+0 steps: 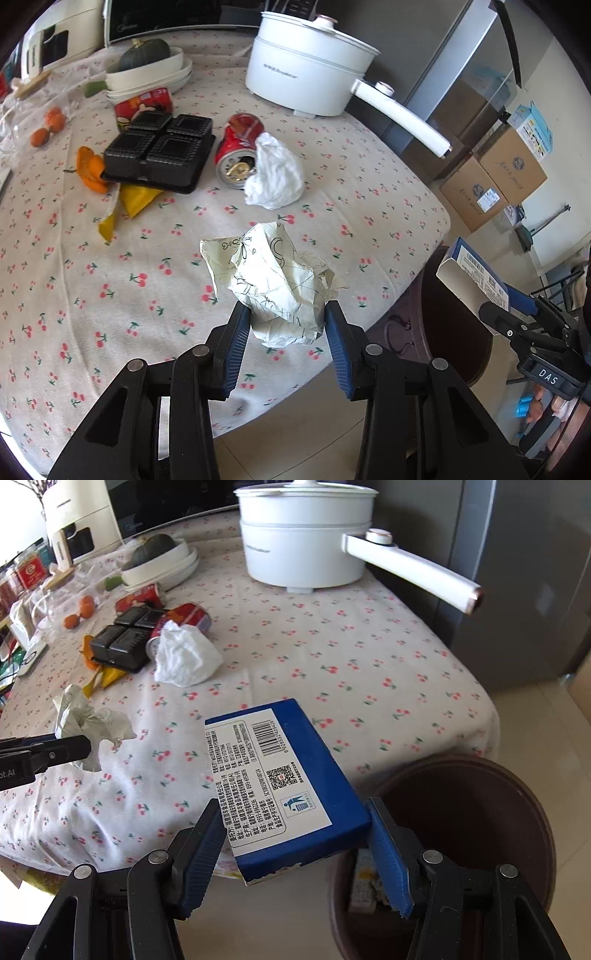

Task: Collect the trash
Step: 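Carry paper and blue box over the brown bin and open both tools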

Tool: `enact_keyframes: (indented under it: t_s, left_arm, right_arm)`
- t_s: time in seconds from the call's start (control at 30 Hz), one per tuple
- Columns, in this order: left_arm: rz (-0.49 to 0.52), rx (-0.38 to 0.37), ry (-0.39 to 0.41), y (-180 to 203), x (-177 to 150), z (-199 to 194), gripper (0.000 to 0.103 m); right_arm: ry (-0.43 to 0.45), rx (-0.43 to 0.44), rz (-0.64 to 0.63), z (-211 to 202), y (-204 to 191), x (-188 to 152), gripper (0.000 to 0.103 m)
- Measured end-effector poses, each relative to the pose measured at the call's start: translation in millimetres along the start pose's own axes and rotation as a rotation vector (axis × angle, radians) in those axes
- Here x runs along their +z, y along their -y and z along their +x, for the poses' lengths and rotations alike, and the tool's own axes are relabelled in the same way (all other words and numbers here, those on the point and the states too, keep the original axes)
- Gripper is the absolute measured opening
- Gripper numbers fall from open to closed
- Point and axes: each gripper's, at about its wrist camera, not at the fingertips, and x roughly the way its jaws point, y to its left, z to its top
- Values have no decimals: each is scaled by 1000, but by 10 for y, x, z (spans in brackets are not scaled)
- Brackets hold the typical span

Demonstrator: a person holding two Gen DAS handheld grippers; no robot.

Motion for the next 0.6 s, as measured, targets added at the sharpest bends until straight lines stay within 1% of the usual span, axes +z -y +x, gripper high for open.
enact_keyframes:
  t_s: [0.27, 0.6]
  left_arm:
    - [93, -83, -36, 741, -33, 292, 44]
    - [238, -183, -93, 1701, -269, 653, 44]
  right_arm:
    - [-27, -71, 69, -85, 609, -282, 65]
    - [-59, -140, 165, -243, 1254, -679, 66]
